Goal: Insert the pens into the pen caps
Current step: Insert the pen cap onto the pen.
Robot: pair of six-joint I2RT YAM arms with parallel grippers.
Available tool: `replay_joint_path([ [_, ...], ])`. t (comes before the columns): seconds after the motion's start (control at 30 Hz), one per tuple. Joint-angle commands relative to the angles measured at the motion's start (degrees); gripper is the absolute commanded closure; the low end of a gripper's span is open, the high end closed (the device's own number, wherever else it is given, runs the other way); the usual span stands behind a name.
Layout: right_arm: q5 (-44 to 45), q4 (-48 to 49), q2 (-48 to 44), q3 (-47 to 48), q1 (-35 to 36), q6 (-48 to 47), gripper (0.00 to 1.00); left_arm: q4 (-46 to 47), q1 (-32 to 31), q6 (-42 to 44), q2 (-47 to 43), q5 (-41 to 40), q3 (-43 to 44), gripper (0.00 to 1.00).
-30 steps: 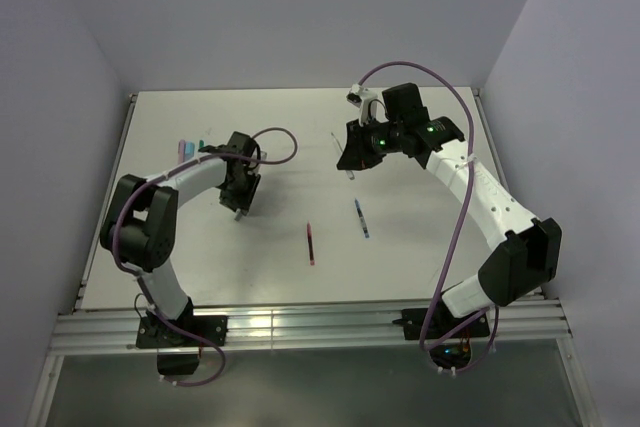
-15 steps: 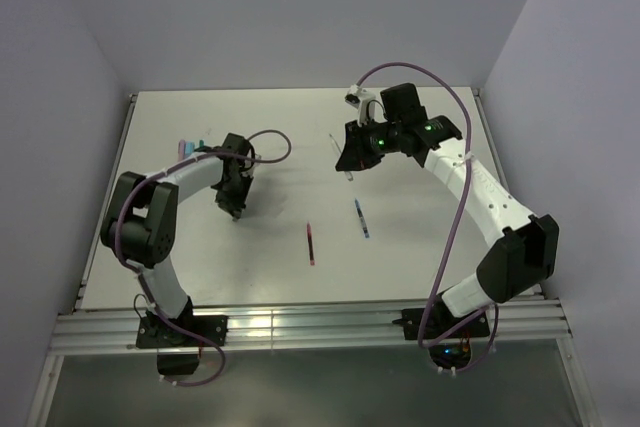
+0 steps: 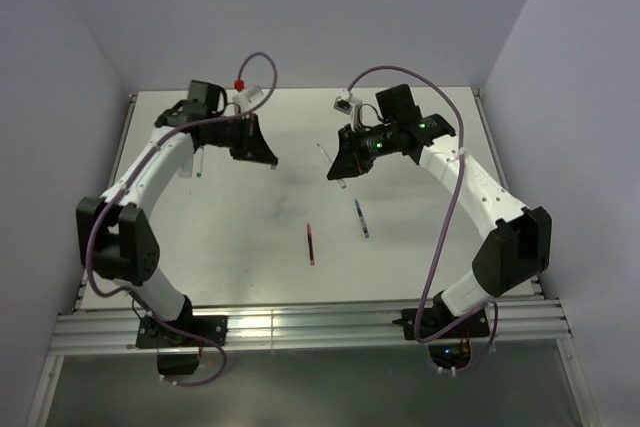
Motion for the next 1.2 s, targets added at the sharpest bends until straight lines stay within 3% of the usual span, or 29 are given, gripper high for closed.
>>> replay_joint_path([
  [0.0,-6.78,0.12,-1.65,1.78,0.16,-3.7,1.0,6.12,4.84,-1.09,-8.01,28.65,0.98,1.0],
  [0.13,-7.85,0.65,-5.08,3.36,0.33,-3.18,1.0,9.55,7.93,-6.78,-10.74,37.91,0.19,1.0],
  [0.2,-4.53,0.74,-6.22,3.98,1.03,-2.56,1.0,13.58,7.93,-11.53,-13.02,34.94,-1.38,1.0],
  [0.27,-1.8,0.91,-7.28,4.16,1.91,-2.82,1.0,25.77,8.02,-21.54,-17.58,32.75,-6.1,1.0],
  [0.37,8.65,1.26,-8.33,4.42,3.67,-3.09,1.0,37.23,8.02,-32.1,-22.78,28.53,-10.52,1.0],
  [0.53,38.05,5.39,-7.99,5.38,10.26,-0.55,1.0,31.79,8.02,-35.26,-22.35,14.38,-5.96,1.0],
  [0.63,46.0,5.31,-5.36,8.63,12.37,3.75,1.0,32.68,7.84,-38.87,-21.03,3.06,-4.47,1.0],
  [0.8,44.11,5.31,-1.31,12.93,13.69,11.83,1.0,35.93,6.35,-44.86,-17.7,-5.75,-4.56,1.0],
  [0.93,37.78,4.69,1.85,15.75,14.83,15.1,1.0,30.05,3.28,-40.92,-14.35,-14.19,3.33,1.0],
  [1.17,31.18,3.46,6.08,18.22,15.89,17.3,1.0,26.0,-1.38,-39.5,-11.1,-24.12,7.13,1.0],
])
